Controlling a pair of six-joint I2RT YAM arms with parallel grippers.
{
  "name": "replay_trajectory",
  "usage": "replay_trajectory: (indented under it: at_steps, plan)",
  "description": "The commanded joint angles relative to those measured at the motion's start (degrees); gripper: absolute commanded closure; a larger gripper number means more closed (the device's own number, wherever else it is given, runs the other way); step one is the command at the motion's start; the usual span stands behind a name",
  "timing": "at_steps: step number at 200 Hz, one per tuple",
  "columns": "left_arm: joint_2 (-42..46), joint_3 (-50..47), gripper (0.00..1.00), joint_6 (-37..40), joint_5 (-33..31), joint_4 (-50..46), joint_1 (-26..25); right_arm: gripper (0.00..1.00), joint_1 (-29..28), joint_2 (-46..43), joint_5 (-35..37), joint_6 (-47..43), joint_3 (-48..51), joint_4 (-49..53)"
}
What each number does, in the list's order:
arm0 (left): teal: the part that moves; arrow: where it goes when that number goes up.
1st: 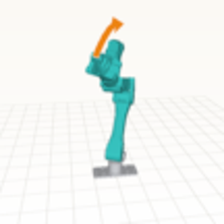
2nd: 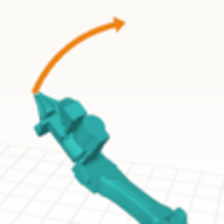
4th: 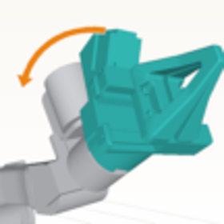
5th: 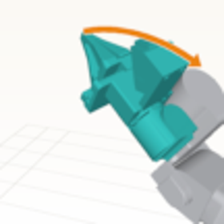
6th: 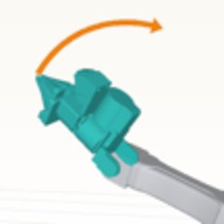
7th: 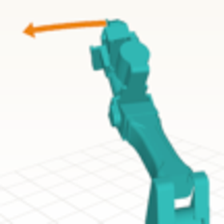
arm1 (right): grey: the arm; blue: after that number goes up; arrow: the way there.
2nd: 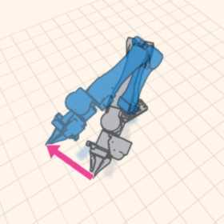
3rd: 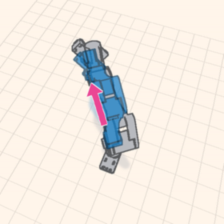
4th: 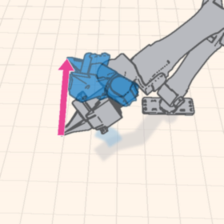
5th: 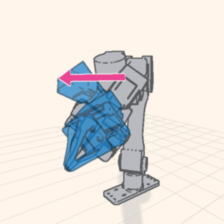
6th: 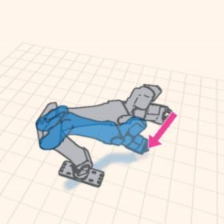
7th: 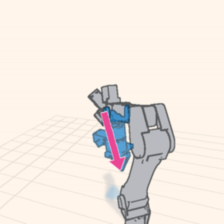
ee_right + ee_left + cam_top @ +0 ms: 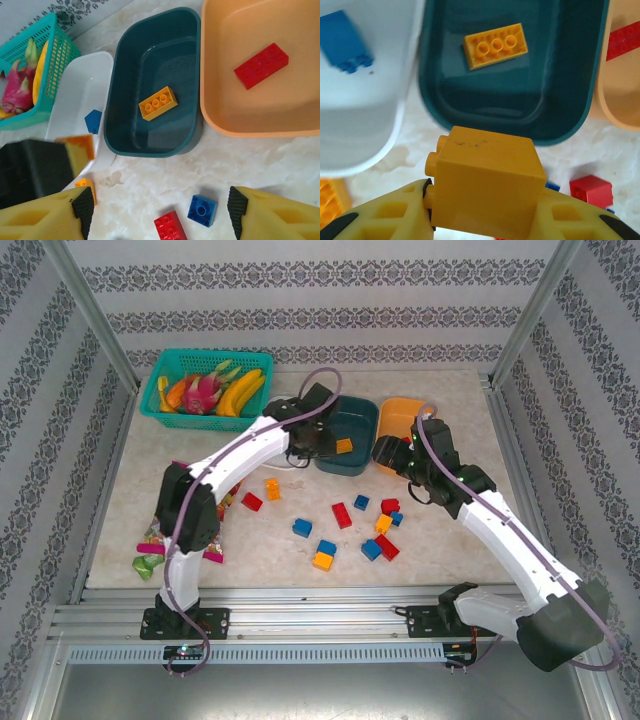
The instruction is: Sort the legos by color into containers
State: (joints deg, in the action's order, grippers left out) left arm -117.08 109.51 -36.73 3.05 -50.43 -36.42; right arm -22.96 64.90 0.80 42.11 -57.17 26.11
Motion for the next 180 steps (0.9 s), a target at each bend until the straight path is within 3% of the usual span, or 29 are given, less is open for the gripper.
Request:
replay_trajectory:
  at_steps: [1, 51, 114, 129, 158, 180]
  plan:
    - [-5.6, 7.6, 0.59, 3.5, 0.2, -1.3, -0.6, 0.27, 0.4, 0.6, -2.1, 0.3, -2.2, 1.7]
    - [-18.2, 20.3, 0.59, 4.3, -0.3, -5.1, -0.8, 0.27, 1.0, -0.2, -2.8, 1.0, -0.6, 2.1]
    - [-22.1, 20.7, 0.57, 2.3, 0.2, -6.3, -1.9, 0.26, 1.9, 0.0, -2.6, 1.0, -0.1, 3.5]
    - [-22.9, 21.0, 0.53, 2.0, 0.3, -6.6, -1.9, 0.26, 1.9, 0.1, -2.6, 1.1, -0.1, 3.8]
    - [-24.0, 22.6, 0.34, 2.0, 0.2, -7.6, -1.9, 0.25, 2.0, -0.1, -2.5, 0.7, -0.4, 5.0]
    - [-23.5, 25.4, 0.29, 2.1, -0.1, -8.7, -1.9, 0.25, 2.0, -0.8, -1.7, 0.0, -1.3, 7.3]
